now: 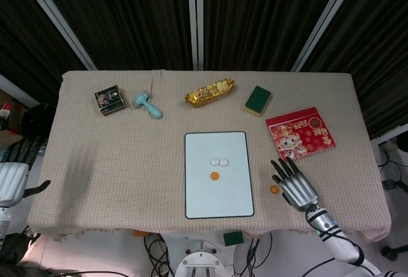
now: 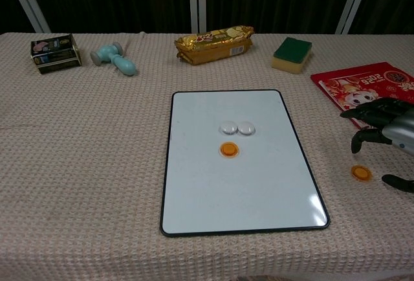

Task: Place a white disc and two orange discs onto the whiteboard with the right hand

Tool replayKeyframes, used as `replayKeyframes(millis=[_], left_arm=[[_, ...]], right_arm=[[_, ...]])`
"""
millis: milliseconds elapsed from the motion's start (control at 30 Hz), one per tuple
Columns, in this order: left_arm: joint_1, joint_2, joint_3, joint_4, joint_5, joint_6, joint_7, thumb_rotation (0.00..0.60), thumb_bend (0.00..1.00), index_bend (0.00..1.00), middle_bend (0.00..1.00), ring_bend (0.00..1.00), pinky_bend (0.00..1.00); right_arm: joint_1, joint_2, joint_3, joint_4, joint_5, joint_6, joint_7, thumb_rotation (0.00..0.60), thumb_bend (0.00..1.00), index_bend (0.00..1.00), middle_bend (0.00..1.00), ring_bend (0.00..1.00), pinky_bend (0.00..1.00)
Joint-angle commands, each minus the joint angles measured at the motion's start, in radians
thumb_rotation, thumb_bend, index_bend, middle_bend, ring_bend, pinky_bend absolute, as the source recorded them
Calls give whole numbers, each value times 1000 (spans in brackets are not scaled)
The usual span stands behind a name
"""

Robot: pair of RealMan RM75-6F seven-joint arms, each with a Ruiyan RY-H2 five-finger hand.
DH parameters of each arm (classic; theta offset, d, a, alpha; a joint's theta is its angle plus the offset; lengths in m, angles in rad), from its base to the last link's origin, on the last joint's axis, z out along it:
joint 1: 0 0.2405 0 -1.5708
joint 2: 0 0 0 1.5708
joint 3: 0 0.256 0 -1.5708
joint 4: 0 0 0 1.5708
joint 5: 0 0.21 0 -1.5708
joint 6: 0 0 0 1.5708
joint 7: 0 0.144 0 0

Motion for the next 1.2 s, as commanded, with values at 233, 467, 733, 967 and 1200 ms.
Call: replayKeyframes(millis=[233,467,733,967,1200], left_arm=[[-1,-1,1,5,-5,-8,-4,600,128,107,42,0,101],[2,2,1,4,-9,-5,-4,600,127,107,42,0,102],[0,-2,2,12,-13,-16,-9,600,127,107,42,0,102],[-1,-5,2,17,-10,-16,-14,600,128,107,42,0,102],[0,-2,2,12,-12,-15,-10,600,127,107,42,0,102]], right_arm=[[-13,-41,-2,40,-41,6,38,600,325,355,9,0,0],[-13,-57,9,56,-46,-4,44,600,342,407,15,0,0],[-18,-60,19,59,-34,-15,35,600,347,423,20,0,0],[-22,-66,23,69,-45,-9,56,600,356,492,29,0,0],[-18,-71,32,70,-68,4,79,600,379,547,33,0,0]])
